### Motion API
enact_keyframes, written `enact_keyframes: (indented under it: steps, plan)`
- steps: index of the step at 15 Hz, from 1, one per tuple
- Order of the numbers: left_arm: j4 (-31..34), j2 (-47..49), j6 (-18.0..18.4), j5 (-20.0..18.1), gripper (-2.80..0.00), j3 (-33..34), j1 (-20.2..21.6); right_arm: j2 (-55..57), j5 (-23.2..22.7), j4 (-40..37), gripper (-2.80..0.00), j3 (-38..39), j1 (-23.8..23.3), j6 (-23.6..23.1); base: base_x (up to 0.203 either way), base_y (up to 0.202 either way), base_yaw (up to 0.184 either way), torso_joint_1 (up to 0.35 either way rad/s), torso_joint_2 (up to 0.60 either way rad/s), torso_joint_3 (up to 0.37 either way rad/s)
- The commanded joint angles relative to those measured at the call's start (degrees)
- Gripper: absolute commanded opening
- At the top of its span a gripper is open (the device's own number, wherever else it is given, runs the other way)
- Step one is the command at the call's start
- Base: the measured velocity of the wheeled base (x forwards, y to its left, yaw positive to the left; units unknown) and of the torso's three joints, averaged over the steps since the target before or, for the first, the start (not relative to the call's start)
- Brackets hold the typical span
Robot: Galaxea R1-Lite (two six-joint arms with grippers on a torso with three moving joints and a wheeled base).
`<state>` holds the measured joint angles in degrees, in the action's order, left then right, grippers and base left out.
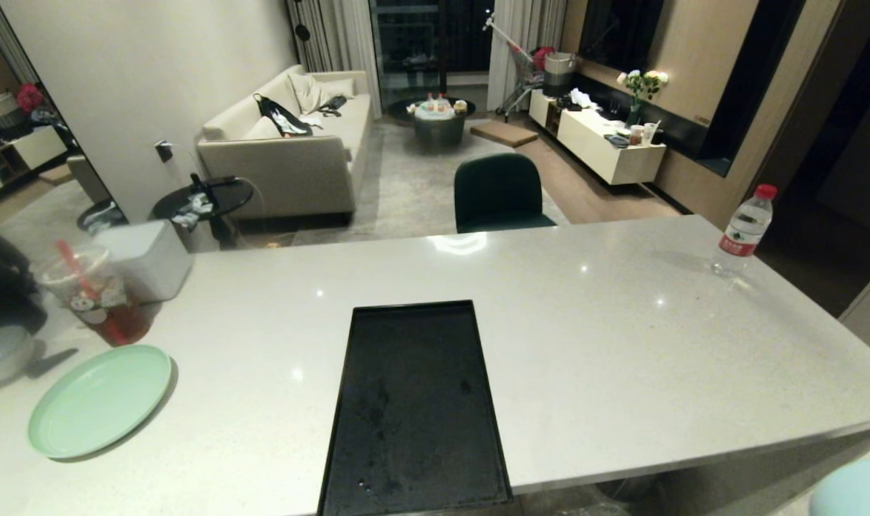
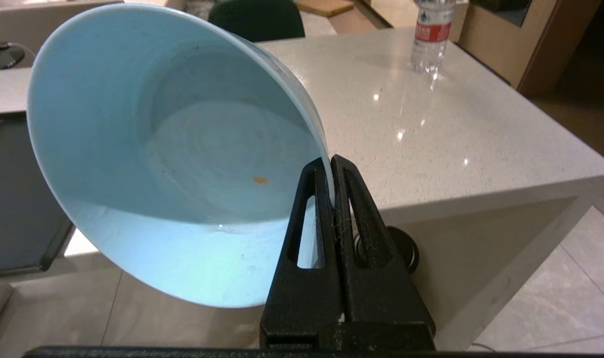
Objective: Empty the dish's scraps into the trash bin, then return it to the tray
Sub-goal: Put the bowl back to the table
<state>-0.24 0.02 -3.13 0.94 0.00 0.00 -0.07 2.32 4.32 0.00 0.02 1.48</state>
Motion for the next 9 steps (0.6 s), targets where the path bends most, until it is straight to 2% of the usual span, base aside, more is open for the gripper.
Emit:
enact_keyframes:
  steps: [1, 5, 6, 9]
  plan:
    - [-0.02, 0.06, -0.03, 0.03, -2.80, 0.00, 0.00, 0.07, -0.35, 0.57, -2.80, 0.00, 0.05, -0.95, 0.000, 0.000, 0.000, 0.000, 0.00, 0.000]
    - [-0.02, 0.06, -0.03, 0.03, -2.80, 0.00, 0.00, 0.07, -1.81, 1.05, -2.80, 0.00, 0.06, -3.18, 0.000, 0.000, 0.000, 0.000, 0.00, 0.000]
    - [-0.02, 0.06, -0.03, 0.03, -2.80, 0.00, 0.00, 0.11, -3.94, 0.60, -2.80, -0.44, 0.05, -2.99, 0.000, 0.000, 0.000, 0.000, 0.00, 0.000]
    - [-0.02, 0.06, -0.03, 0.03, -2.80, 0.00, 0.00, 1.40, -19.68, -3.90, -2.80, -6.66, -0.01, -2.90, 0.000, 0.000, 0.000, 0.000, 0.00, 0.000]
